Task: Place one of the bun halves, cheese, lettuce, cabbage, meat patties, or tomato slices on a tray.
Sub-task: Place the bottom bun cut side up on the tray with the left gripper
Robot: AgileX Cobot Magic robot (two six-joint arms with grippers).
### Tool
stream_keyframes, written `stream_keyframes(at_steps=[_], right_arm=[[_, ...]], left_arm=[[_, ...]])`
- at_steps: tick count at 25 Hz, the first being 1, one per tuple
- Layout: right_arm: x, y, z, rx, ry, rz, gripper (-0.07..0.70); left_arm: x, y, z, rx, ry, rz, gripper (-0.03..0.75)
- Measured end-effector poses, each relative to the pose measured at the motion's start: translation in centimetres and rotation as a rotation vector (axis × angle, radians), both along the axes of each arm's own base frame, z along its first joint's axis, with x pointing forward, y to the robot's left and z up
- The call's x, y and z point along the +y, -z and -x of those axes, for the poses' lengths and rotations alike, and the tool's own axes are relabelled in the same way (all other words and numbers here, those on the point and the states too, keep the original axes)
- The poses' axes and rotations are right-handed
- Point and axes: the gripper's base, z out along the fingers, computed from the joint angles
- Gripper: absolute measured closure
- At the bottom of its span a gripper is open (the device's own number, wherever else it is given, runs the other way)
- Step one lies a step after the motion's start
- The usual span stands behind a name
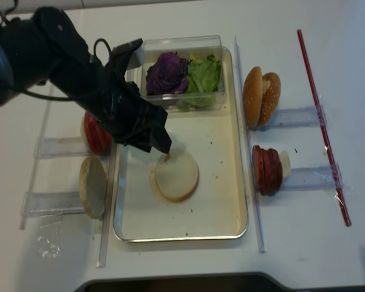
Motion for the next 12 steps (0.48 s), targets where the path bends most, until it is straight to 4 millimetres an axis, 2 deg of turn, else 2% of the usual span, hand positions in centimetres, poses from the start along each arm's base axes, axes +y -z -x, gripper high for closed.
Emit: stream_keyframes(at_steps=[4, 12], right_arm=[[0.0, 0.0, 0.0, 0.000, 0.000, 0.000, -0.057], [0.0, 0.0, 0.0, 0.000, 0.000, 0.000, -0.057]], left_arm=[[0.6, -2.1, 0.1, -0.065, -0.017, -0.046, 0.319], [2.3, -4.3, 1.2, -0.138, -0.036, -0.197, 0.319]])
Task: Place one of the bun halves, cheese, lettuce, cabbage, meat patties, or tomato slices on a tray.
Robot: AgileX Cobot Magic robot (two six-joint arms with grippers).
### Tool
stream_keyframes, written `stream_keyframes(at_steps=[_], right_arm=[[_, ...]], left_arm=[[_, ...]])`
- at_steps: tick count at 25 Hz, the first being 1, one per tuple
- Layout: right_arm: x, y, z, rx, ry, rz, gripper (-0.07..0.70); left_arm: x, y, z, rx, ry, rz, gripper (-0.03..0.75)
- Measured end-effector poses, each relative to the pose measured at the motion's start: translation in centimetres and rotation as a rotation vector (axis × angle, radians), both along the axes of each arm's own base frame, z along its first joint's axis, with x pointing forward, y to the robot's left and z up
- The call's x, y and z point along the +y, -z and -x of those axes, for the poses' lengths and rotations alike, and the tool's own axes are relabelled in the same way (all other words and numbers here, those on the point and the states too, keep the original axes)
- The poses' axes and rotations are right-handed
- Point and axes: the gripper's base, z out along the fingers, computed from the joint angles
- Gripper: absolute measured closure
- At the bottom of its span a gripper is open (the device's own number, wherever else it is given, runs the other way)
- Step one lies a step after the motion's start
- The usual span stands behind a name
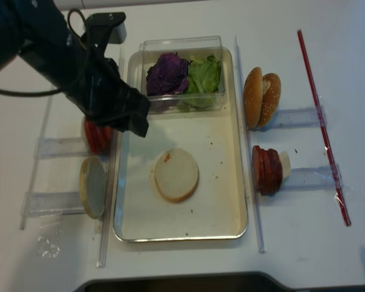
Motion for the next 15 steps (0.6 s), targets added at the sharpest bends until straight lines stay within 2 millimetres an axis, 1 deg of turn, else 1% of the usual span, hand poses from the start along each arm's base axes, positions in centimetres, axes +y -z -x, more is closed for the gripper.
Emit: stream_keyframes(at_steps=[3, 10, 13, 15], right_arm=[[0.0, 0.0, 0.0, 0.000, 0.000, 0.000, -0.057], [0.0, 0.0, 0.0, 0.000, 0.000, 0.000, -0.057], [0.0, 0.0, 0.0, 0.000, 0.000, 0.000, -0.057], [0.0, 0.0, 0.0, 0.000, 0.000, 0.000, -0.057]], left_arm=[[0.6, -0.5, 0.3, -0.022, 0.004, -0.055, 0.319], [2.4, -1.2, 1.4, -0.013, -0.014, -0.227, 0.319], [3.1, -1.7, 1.7, -0.010, -0.050, -0.251, 0.319], [4.1, -1.9, 1.8, 0.000, -0.085, -0.256, 0.319]])
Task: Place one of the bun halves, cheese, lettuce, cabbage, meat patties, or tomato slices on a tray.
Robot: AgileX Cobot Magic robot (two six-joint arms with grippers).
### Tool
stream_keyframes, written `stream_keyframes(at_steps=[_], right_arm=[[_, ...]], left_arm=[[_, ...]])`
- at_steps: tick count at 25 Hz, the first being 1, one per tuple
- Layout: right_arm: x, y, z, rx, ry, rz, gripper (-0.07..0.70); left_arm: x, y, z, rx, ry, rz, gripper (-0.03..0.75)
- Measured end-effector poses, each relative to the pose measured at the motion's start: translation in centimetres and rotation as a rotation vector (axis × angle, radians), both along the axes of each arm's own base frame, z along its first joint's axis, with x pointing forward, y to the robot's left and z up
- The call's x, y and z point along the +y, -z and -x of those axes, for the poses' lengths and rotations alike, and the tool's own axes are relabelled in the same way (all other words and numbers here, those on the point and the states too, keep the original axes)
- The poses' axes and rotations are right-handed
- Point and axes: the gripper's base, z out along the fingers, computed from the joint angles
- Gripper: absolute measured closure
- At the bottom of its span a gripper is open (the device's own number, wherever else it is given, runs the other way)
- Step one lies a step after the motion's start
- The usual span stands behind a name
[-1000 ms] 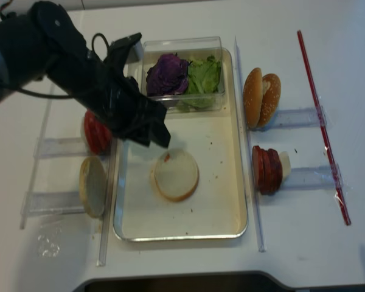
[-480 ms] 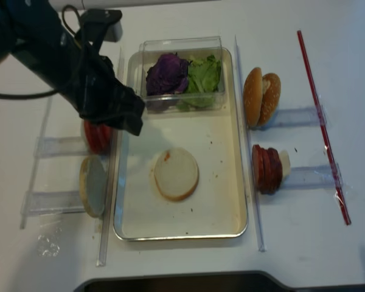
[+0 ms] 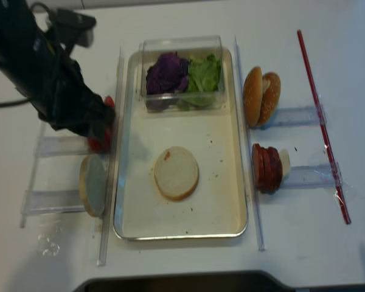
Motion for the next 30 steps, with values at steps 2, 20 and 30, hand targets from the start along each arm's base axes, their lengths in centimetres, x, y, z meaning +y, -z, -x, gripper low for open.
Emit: stream_keyframes(at_steps=[2, 20, 30], right_arm=[[0.0, 0.0, 0.0, 0.000, 0.000, 0.000, -0.057], [0.0, 0.0, 0.0, 0.000, 0.001, 0.002, -0.057], [0.0, 0.0, 0.0, 0.001, -0.002, 0.008, -0.057]], left_arm=[[1.1, -0.2, 0.0, 0.011, -0.041, -0.005, 0.319], [5.5, -4.1, 5.0, -0.146, -0.185, -0.063, 0.319], [6.0, -3.8, 12.6, -0.239, -0.200, -0.045, 0.319]])
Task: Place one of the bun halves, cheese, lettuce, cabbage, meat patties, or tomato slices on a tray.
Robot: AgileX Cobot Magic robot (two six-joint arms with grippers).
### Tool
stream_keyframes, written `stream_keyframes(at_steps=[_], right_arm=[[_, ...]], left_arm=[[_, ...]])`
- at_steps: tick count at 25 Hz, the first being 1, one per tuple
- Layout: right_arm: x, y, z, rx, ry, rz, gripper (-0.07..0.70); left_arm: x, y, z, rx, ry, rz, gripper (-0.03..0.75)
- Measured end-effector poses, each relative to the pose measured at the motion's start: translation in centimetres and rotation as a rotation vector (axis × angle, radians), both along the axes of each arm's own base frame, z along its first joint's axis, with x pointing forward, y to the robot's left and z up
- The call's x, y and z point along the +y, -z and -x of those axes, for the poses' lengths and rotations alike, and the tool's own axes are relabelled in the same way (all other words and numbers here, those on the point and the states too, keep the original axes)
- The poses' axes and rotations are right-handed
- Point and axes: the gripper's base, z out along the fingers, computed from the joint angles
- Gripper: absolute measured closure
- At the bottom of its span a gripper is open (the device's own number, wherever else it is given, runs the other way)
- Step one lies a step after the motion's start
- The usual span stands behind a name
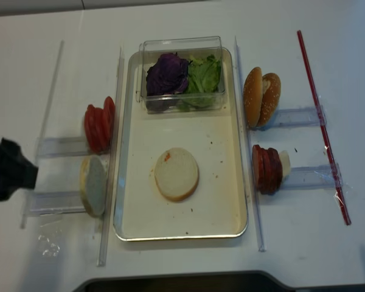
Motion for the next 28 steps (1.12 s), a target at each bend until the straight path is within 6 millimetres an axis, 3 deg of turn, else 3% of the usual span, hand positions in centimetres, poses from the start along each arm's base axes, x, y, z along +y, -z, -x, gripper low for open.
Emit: stream_keyframes(at_steps=[6, 13, 28], right_arm=[[0.0, 0.0, 0.0, 0.000, 0.000, 0.000, -0.057], [0.0, 0.0, 0.0, 0.000, 0.000, 0.000, -0.057], [0.0, 0.0, 0.0, 0.000, 0.000, 0.000, -0.057]], left_arm=[[0.3, -1.0, 5.3, -0.169, -0.040, 0.030, 0.319], [0.8, 0.0, 9.6, -0.285, -0.047, 0.015, 0.319], [1.1, 4.4, 14.9, -0.444, -0.045, 0.033, 0.319]])
